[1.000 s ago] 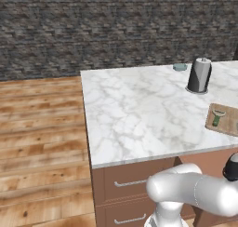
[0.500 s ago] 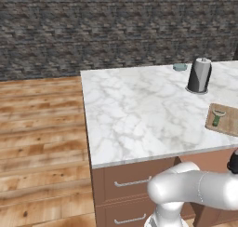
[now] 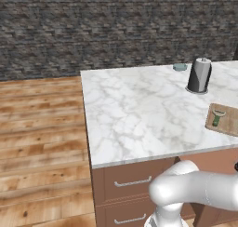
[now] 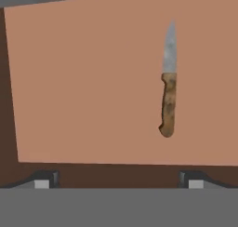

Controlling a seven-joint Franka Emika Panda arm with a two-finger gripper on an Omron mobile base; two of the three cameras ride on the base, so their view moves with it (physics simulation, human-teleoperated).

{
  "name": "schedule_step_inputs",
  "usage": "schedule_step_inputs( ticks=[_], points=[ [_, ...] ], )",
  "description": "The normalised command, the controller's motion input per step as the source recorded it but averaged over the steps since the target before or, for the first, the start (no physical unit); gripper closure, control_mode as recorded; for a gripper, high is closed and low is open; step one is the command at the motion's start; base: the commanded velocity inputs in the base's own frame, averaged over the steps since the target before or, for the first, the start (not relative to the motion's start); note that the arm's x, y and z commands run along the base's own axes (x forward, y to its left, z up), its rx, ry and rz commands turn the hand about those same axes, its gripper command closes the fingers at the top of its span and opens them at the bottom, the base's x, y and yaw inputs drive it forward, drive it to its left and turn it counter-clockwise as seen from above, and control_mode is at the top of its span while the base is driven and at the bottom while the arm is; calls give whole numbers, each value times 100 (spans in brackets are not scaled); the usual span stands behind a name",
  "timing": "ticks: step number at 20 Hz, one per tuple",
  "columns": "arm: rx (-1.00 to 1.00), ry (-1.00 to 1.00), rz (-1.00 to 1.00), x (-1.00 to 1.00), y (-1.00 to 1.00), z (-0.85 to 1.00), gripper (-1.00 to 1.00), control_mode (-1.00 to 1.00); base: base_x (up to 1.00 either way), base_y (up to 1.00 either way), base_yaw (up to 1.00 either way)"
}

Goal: Open the drawer on the right and place the cutting tools on the cutting board.

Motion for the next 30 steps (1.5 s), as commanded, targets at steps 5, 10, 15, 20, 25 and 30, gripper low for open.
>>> schedule_step_inputs(
  ticks=[5, 10, 15, 20, 25, 30],
  points=[
    [0, 14, 0, 2, -4, -28, -100, -100, 0, 0, 0],
    [0, 19, 0, 4, -4, -25, -100, -100, 0, 0, 0],
    [1, 9, 0, 4, -7, -28, -100, -100, 0, 0, 0],
    [7, 0, 0, 0, -12, -14, -100, -100, 0, 0, 0],
    [6, 0, 0, 0, -14, -3, -100, -100, 0, 0, 0],
    [0, 0, 0, 0, -4, 0, -100, -100, 0, 0, 0]
  ],
)
